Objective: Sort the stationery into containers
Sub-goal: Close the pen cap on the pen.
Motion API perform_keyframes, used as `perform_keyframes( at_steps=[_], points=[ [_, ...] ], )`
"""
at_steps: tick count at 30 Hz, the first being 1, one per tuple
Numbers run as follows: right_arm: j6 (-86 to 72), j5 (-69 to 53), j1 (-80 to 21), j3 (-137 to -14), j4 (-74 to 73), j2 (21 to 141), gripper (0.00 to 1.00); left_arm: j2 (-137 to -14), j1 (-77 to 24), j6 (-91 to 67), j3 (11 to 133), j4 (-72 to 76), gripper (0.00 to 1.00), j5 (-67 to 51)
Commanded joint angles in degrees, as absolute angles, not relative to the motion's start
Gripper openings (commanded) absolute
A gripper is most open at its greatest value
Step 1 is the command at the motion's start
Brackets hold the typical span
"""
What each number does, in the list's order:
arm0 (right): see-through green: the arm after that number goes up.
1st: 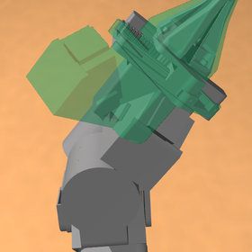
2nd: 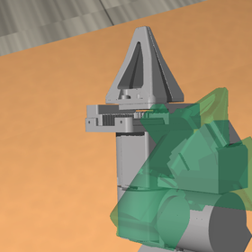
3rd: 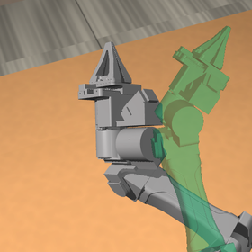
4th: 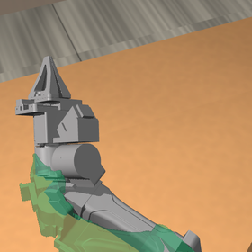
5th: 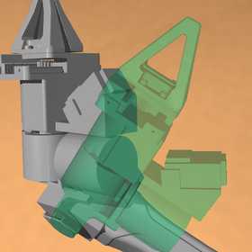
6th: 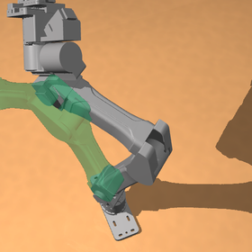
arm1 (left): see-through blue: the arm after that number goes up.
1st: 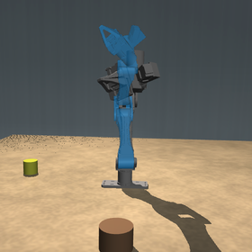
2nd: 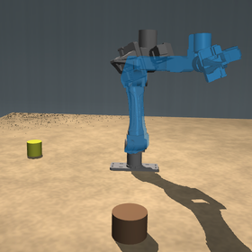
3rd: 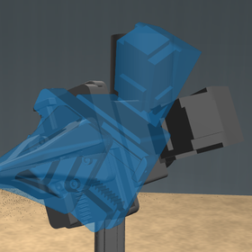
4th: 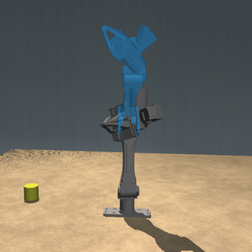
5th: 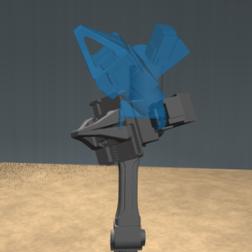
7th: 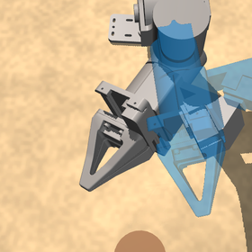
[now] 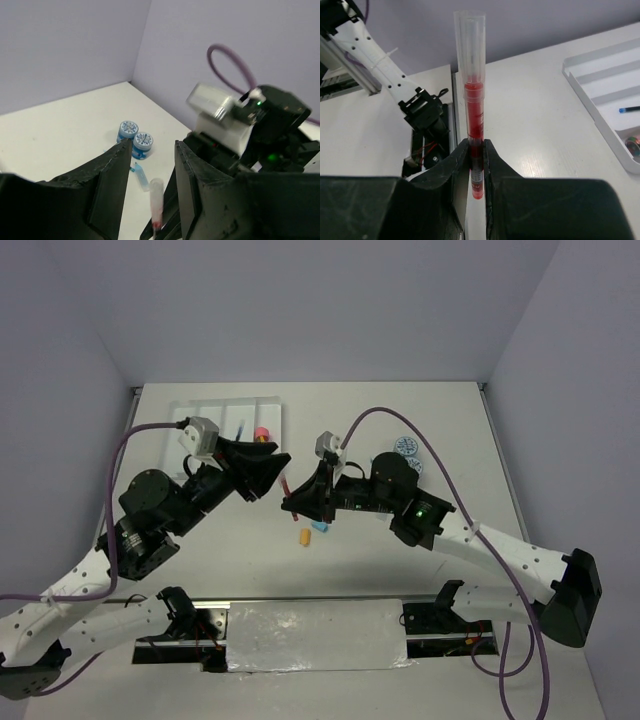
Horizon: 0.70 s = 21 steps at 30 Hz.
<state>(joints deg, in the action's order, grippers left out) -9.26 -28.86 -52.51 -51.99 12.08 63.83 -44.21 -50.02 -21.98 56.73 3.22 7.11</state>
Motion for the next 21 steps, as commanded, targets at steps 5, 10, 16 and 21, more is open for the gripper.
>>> perform_keyframes(
  at_steps=[5, 10, 16, 21],
  points=[
    [-8.61, -21.54, -53.35, -49.74, 15.3, 60.65, 0.0, -46.05, -50.01, -19.07, 60.82, 3.69, 0.51, 2.73],
    [-8.0, -20.39, -53.35, -51.68, 13.01, 60.38, 0.0, -46.67, -50.01, -20.39, 58.01, 4.65, 0.52, 0.44],
    [-8.09, -21.09, -53.35, -52.21, 13.18, 60.03, 0.0, -48.16, -50.1, -21.27, 56.25, 5.45, 0.44, -2.02],
    [-8.17, -20.83, -53.35, -52.82, 13.1, 60.12, 0.0, -48.6, -50.01, -21.62, 55.55, 6.07, 0.12, -2.55]
  ],
)
